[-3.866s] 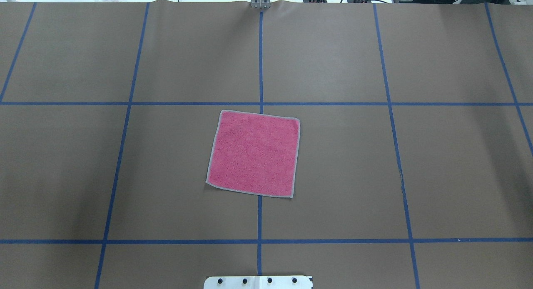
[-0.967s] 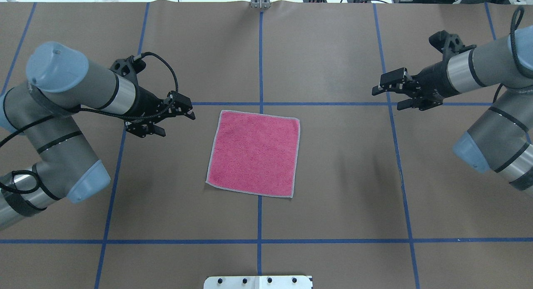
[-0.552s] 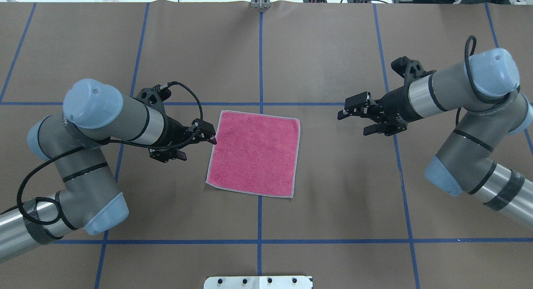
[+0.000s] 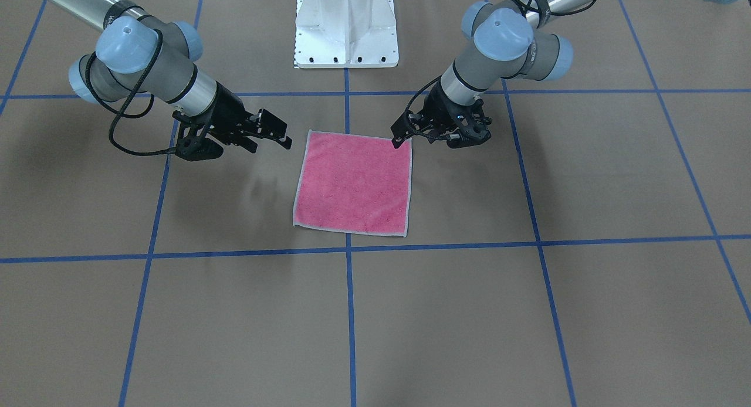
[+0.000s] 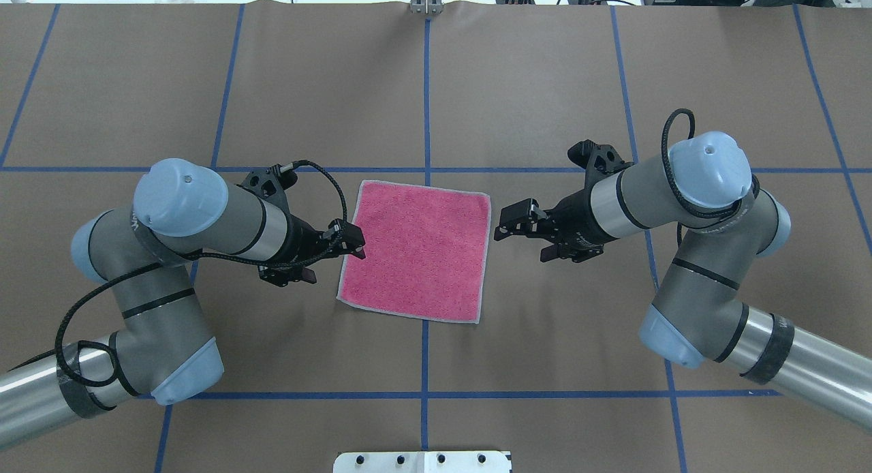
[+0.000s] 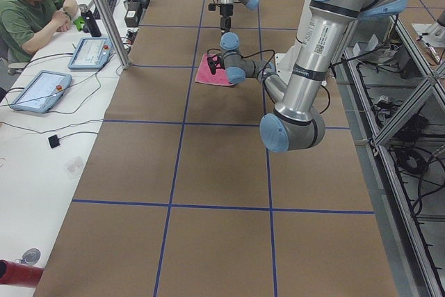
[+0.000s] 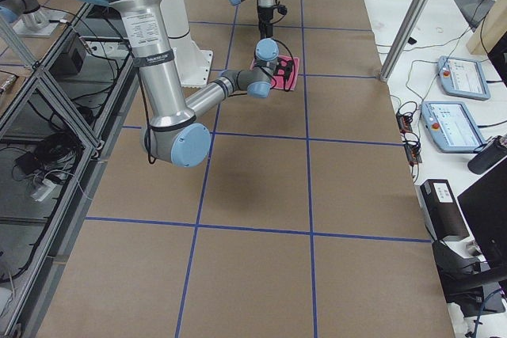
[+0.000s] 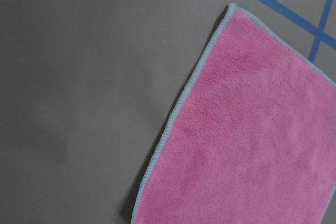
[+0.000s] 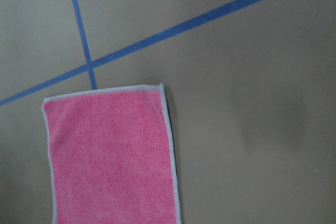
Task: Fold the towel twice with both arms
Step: 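Move both grippers toward opposite edges of the pink towel, then lower the left gripper onto the towel's near corner while the right gripper hovers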
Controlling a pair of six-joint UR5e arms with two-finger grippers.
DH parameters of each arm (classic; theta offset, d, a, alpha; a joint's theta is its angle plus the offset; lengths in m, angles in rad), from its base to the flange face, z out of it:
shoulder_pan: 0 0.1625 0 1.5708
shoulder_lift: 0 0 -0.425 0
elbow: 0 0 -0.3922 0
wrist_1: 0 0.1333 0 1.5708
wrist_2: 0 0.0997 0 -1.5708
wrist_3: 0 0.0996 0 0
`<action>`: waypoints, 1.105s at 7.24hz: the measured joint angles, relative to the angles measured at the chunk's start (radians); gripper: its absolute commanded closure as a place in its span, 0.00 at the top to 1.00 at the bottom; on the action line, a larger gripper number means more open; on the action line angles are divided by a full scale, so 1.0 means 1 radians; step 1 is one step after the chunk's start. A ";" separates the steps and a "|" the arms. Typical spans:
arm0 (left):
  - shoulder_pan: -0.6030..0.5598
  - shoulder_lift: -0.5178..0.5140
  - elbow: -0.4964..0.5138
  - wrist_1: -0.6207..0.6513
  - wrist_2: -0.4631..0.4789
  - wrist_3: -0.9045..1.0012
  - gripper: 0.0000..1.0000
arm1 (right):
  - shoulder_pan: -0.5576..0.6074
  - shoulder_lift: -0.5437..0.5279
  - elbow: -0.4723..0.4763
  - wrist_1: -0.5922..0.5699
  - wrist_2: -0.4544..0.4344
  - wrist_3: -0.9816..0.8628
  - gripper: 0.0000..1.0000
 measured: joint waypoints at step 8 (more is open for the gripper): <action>0.044 -0.011 0.047 -0.005 0.039 0.006 0.69 | -0.059 0.004 0.004 -0.004 -0.031 0.000 0.99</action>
